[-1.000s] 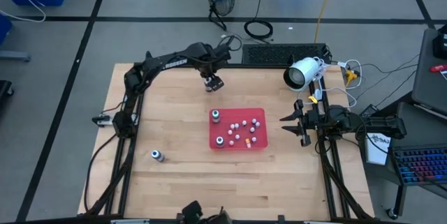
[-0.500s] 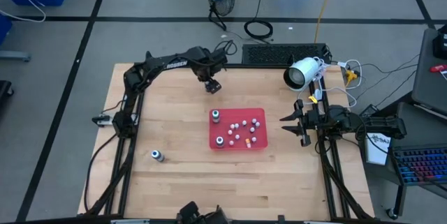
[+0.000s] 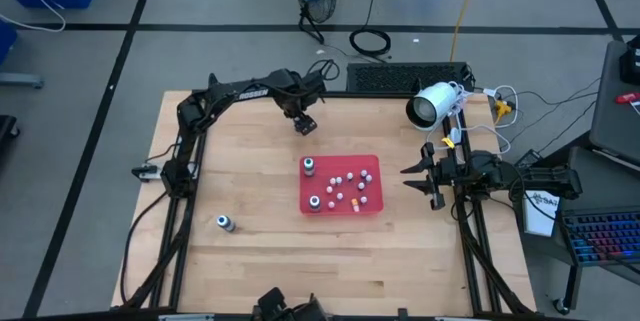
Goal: Pick & Place food coloring
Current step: Put the big black food coloring bottle into the red bin, then put the big blue food coloring bottle into the red bin
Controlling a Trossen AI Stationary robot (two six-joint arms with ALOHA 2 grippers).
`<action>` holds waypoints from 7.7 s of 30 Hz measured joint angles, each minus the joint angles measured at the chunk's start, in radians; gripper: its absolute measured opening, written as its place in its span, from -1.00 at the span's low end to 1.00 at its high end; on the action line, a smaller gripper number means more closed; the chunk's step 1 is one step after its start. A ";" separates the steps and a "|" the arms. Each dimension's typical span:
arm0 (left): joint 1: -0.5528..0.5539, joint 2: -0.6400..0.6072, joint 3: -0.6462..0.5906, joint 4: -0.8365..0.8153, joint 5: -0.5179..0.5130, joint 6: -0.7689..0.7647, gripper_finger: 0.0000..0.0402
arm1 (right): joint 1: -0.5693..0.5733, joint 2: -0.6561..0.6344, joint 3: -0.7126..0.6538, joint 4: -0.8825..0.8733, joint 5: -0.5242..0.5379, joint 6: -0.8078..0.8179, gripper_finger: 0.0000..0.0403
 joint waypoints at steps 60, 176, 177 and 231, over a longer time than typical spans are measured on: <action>-0.493 -0.045 0.144 -0.024 -0.024 0.009 -0.30 | 0.000 0.002 0.000 0.000 0.000 0.000 -0.38; -1.170 -0.754 -0.874 0.020 0.179 -1.735 0.40 | 0.000 0.002 0.000 0.001 0.000 0.000 -0.38; -1.175 -0.754 -0.874 0.020 0.176 -1.736 0.40 | 0.000 0.002 0.000 0.000 0.000 0.000 -0.38; -0.627 -0.294 0.119 -0.276 -0.083 -0.497 -0.30 | 0.000 0.002 0.000 0.000 0.000 0.000 -0.38</action>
